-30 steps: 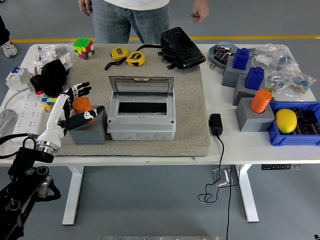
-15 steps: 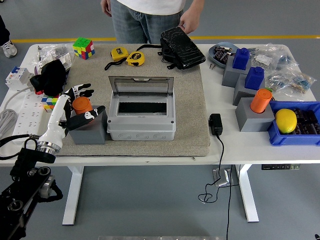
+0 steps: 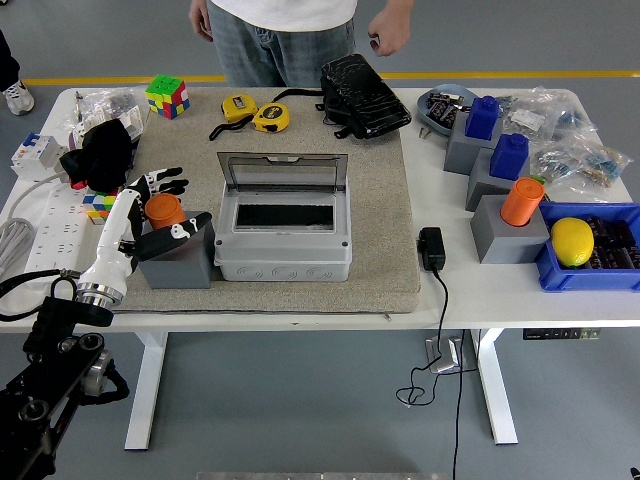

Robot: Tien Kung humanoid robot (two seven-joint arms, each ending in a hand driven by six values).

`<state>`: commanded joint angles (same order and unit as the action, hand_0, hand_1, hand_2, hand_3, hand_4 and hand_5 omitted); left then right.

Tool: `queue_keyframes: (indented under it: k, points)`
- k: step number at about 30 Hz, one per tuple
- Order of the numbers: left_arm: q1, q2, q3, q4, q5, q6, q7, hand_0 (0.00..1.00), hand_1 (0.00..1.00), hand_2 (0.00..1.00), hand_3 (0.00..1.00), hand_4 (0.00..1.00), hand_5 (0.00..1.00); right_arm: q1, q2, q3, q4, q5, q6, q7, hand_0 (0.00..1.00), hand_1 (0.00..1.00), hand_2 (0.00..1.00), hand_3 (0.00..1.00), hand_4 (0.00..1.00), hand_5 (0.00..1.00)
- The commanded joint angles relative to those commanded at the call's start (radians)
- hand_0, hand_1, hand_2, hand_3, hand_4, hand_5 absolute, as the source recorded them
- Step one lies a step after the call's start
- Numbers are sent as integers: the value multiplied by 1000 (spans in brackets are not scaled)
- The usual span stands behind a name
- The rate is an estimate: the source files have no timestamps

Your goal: Fetch the battery,place it into the box,close the lid of the box

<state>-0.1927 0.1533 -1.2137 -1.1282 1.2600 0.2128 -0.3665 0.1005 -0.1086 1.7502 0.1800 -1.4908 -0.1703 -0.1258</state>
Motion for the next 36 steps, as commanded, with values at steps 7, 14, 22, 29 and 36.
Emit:
queue_keyframes:
  k: [7,14,22,29,36]
  points:
    - [-2,-1,3,7,0,2,0,639,727,688,710,998,158,0,0,0,0,2,-1,1,842,846,809,854,998,998]
    - [-5,-4,5,14,-4,3,0,633,718,679,701,998,150,1,0,1,0,1,-1,1,842,846,809,854,998,998]
    - [-10,-6,7,18,-6,9,-2,523,638,575,605,998,115,4,0,5,0,2,-2,1,841,846,809,854,998,998]
    - [-10,-7,8,22,6,15,1,474,604,521,557,998,99,4,-1,6,0,3,-2,1,841,846,809,854,998,998]
    - [-10,-8,6,24,10,26,1,423,558,480,511,998,64,3,-1,8,0,1,-2,2,840,846,809,854,998,998]
